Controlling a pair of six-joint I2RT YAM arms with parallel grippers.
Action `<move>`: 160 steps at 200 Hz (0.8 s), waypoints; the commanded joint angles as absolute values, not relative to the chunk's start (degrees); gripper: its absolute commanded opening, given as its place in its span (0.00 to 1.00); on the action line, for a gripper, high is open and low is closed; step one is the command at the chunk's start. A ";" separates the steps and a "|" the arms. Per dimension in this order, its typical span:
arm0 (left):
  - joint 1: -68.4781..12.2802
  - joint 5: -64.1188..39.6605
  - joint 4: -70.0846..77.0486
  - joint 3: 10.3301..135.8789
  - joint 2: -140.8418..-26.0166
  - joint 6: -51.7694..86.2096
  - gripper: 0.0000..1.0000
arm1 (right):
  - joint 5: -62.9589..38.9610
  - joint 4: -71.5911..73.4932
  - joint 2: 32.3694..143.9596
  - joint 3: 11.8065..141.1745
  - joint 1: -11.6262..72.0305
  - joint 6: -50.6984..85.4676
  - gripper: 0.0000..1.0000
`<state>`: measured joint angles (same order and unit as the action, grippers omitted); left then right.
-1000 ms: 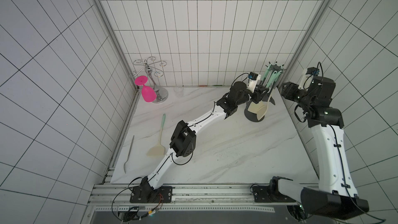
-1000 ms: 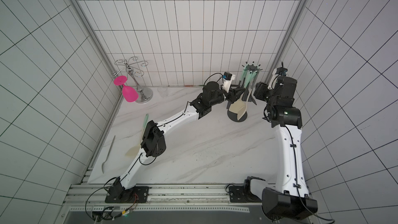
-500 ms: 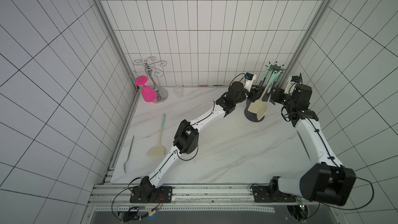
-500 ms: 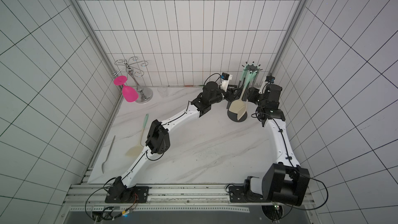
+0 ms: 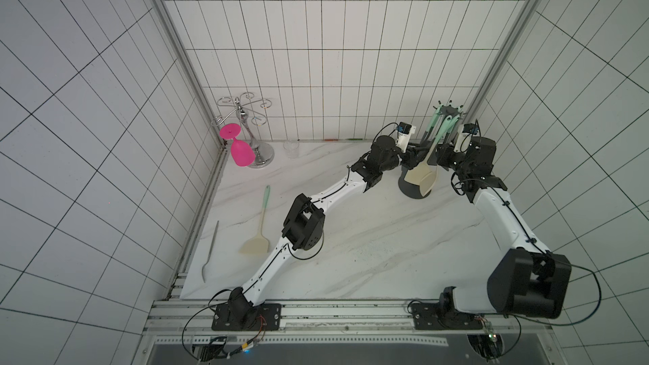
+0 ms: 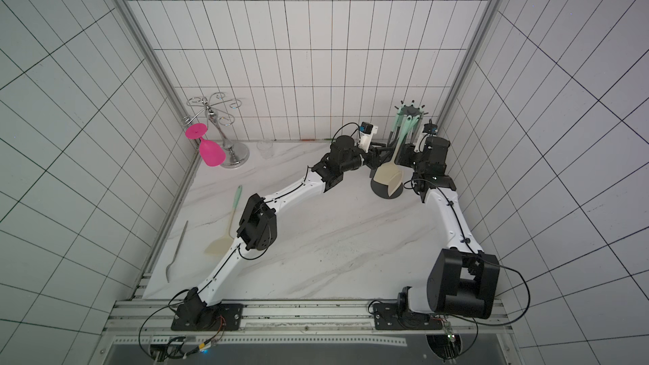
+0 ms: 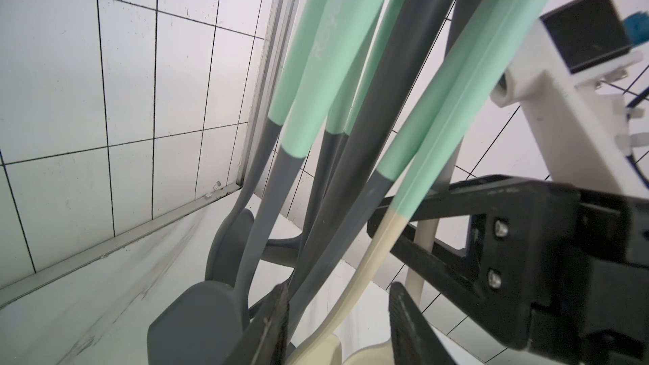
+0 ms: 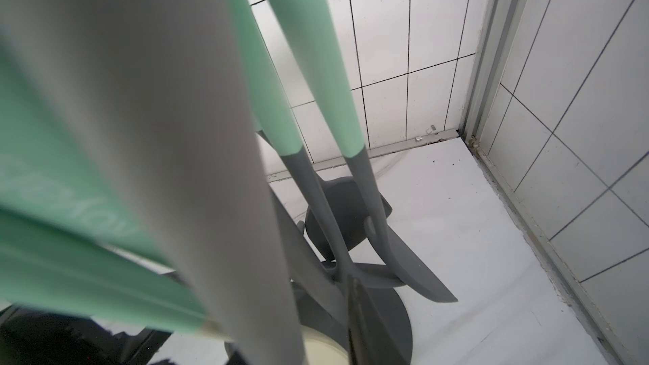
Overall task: Take the spatula off the kitchen utensil rack
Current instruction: Take off the spatula from the rack.
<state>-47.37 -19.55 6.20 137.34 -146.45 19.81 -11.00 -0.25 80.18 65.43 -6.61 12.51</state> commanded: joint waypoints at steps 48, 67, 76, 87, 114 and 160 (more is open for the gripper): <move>-46.16 -21.15 8.90 130.17 -142.58 19.95 0.44 | -6.87 1.52 75.00 61.85 -4.54 5.62 0.00; -46.19 -21.33 9.05 130.24 -141.95 19.68 0.45 | -6.53 0.93 74.12 61.61 -3.98 4.50 0.00; -46.18 -21.28 9.23 130.43 -141.81 19.62 0.45 | -6.26 0.51 73.70 61.56 -3.81 4.46 0.00; -46.23 -21.40 9.40 130.81 -141.77 19.77 0.45 | -5.81 -0.43 73.35 61.84 -3.46 4.75 0.00; -46.55 -21.89 9.81 132.89 -142.14 20.18 0.48 | -4.13 -4.84 72.71 63.68 -2.22 3.90 0.00; -48.98 -20.34 7.64 139.71 -145.23 15.52 0.59 | -6.41 -8.11 72.42 64.49 -2.42 3.67 0.00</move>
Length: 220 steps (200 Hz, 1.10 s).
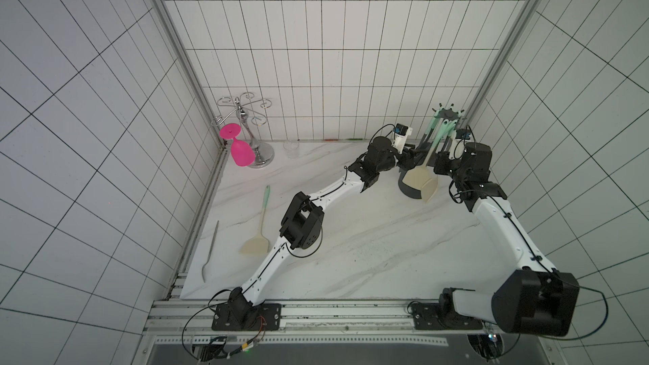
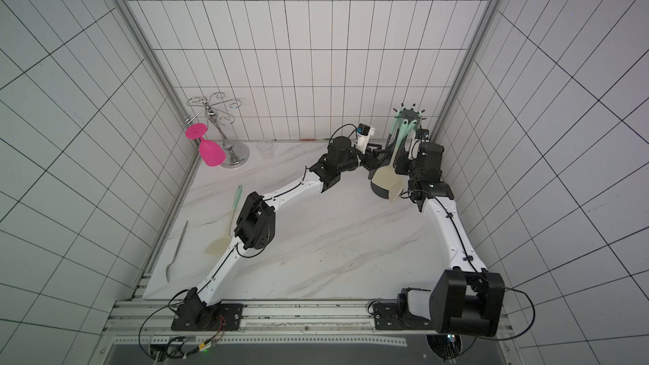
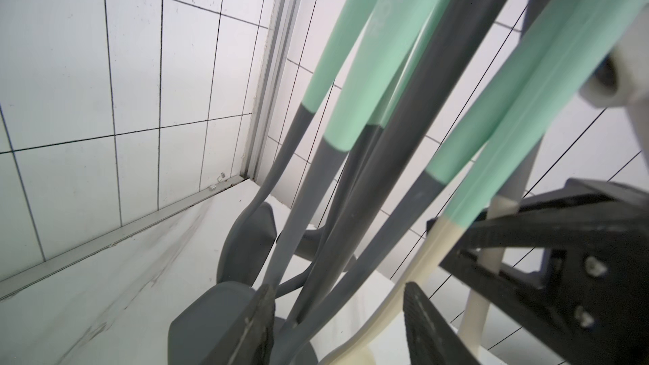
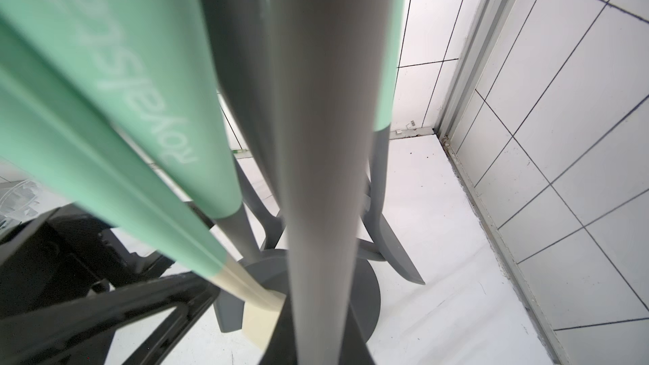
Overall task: Take the spatula off the kitchen utensil rack
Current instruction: Take off the spatula from the rack.
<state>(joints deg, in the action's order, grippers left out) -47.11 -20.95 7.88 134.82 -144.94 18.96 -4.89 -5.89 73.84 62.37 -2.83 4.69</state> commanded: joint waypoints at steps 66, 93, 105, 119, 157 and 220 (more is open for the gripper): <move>-50.09 -11.08 10.48 145.61 -151.64 18.50 0.62 | -6.87 -11.81 70.46 65.46 -3.58 7.12 0.00; -49.88 -8.53 10.78 146.66 -153.57 19.02 0.62 | -8.35 -14.97 69.40 67.53 -4.47 7.53 0.00; -49.84 -8.40 11.02 146.99 -154.03 19.46 0.60 | -8.16 -16.33 69.01 68.36 -4.65 6.89 0.00; -49.81 -8.44 11.60 146.95 -154.16 19.69 0.56 | -7.14 -17.28 68.73 68.73 -4.89 6.23 0.00; -49.78 -9.29 12.47 146.19 -153.81 19.94 0.40 | -3.57 -17.67 69.17 69.41 -5.69 5.89 0.00; -49.92 -10.43 14.86 142.39 -152.24 21.91 0.30 | -2.82 -19.69 70.95 75.75 -5.62 5.24 0.00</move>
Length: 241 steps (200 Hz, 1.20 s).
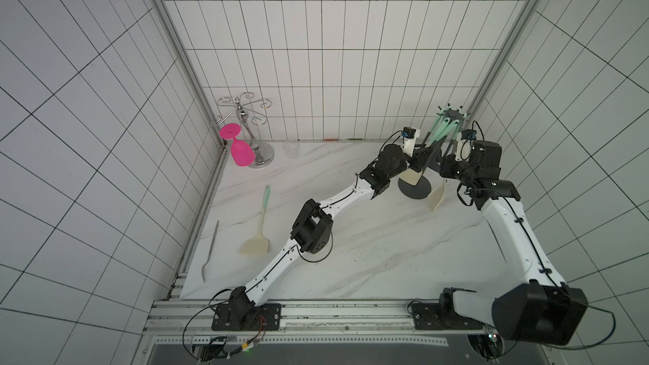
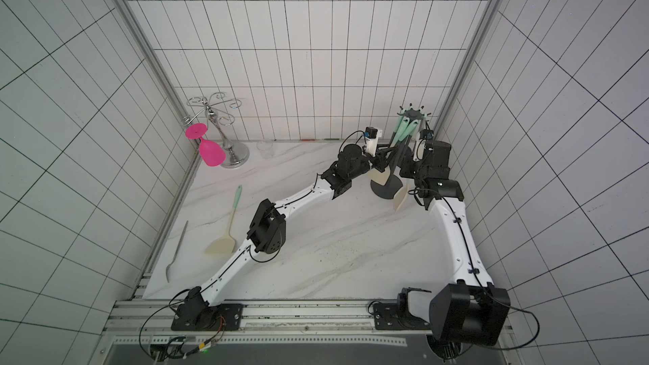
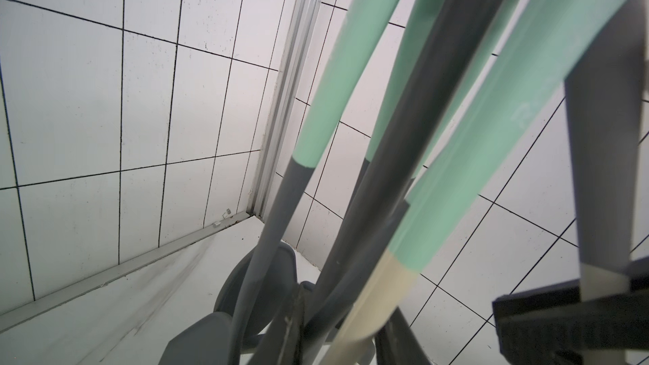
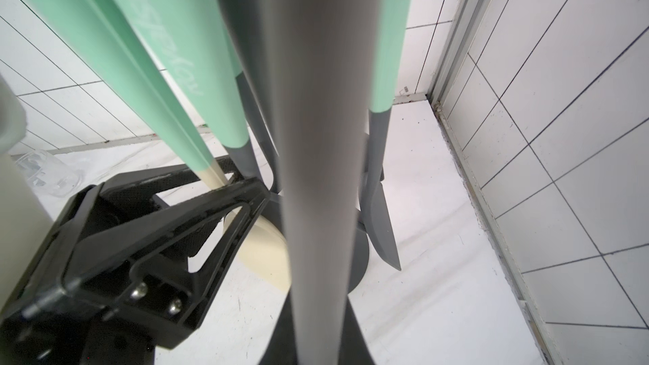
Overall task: Take the spatula off the kitchen utensil rack
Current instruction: Take off the spatula from the rack.
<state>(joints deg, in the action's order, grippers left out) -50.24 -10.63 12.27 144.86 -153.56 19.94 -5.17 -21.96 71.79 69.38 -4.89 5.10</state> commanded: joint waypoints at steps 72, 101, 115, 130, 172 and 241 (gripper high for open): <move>-50.45 -11.72 16.53 139.39 -150.67 23.07 0.28 | 2.63 -23.39 71.02 80.11 -5.24 2.56 0.00; -50.71 -12.11 16.52 138.44 -150.05 23.38 0.26 | 6.90 -28.49 71.82 83.97 -3.65 -2.71 0.00; -50.88 -12.35 16.87 137.99 -149.95 23.70 0.25 | 9.35 -30.82 72.81 85.86 -2.80 -5.78 0.00; -51.06 -12.80 17.31 137.64 -149.96 24.25 0.22 | 11.80 -32.85 73.93 87.55 -2.30 -7.37 0.00; -51.58 -13.84 18.43 136.86 -149.78 25.22 0.13 | 11.70 -28.27 70.90 85.58 -2.53 -5.30 0.00; -51.68 -14.97 19.61 134.43 -148.71 25.62 0.06 | 11.29 -27.45 68.96 86.70 -3.60 -5.80 0.00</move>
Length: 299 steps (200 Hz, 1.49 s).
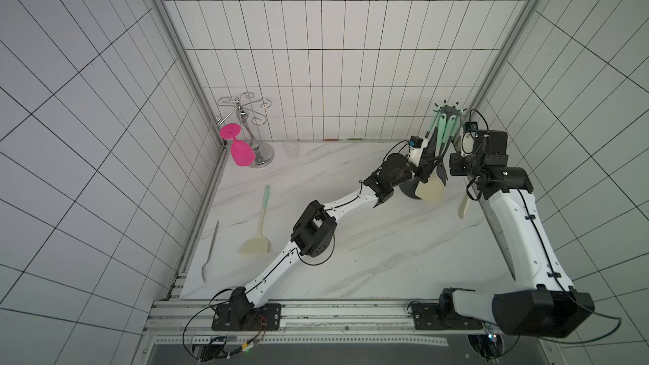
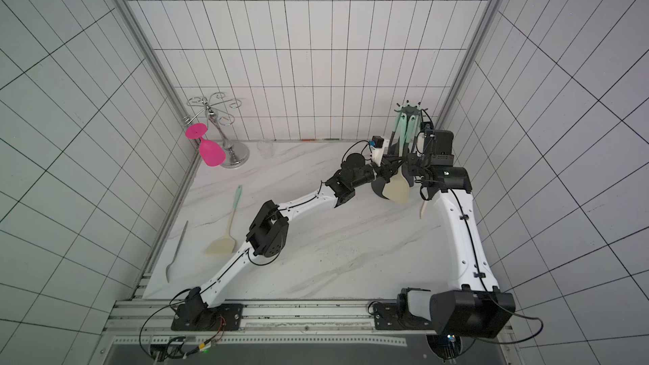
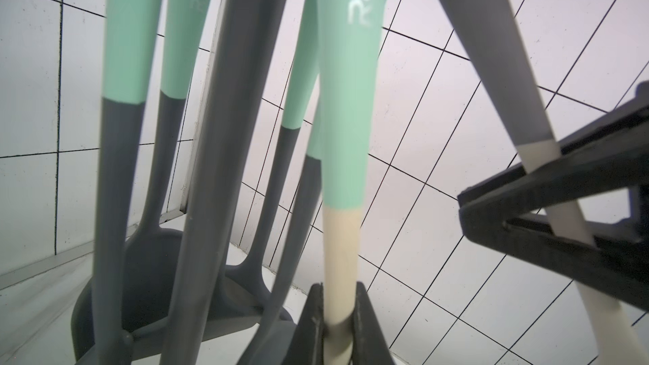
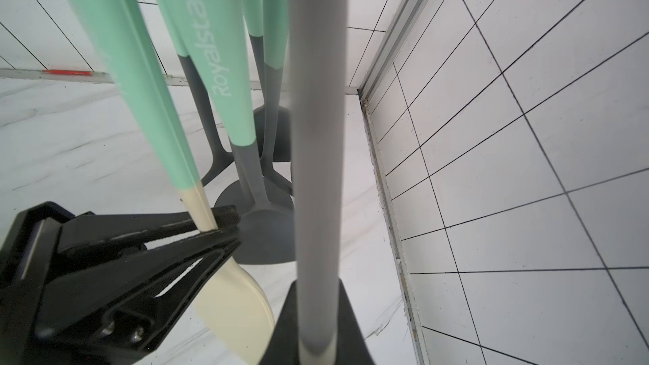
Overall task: Take the spatula off the kitchen utensil rack
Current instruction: Take off the spatula from the rack.
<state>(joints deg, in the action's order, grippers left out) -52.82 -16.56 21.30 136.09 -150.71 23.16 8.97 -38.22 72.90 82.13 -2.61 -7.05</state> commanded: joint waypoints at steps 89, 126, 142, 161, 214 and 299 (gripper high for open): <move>-51.77 -18.07 19.60 132.13 -146.53 25.40 0.26 | 12.13 -29.64 65.36 85.35 -4.48 -1.10 0.00; -51.89 -18.54 19.64 131.09 -145.45 25.19 0.36 | 11.38 -29.73 63.88 83.50 -4.48 -1.40 0.00; -51.94 -18.72 19.38 130.80 -145.07 25.27 0.39 | 9.38 -29.03 63.25 81.51 -4.50 -2.14 0.00; -51.94 -19.11 19.51 129.25 -144.00 25.14 0.42 | 6.22 -27.10 62.29 78.12 -4.57 -3.13 0.00; -51.77 -19.58 20.46 123.47 -139.39 23.57 0.44 | 6.71 -25.84 60.21 74.93 -4.57 -1.76 0.00; -48.99 -25.75 19.87 108.95 -125.78 25.57 0.54 | 0.95 -23.64 49.74 70.31 -4.49 4.88 0.00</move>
<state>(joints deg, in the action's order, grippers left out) -50.52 -22.87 19.53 114.15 -132.97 24.99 6.48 -26.52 51.75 72.36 -4.14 0.80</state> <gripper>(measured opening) 0.539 0.109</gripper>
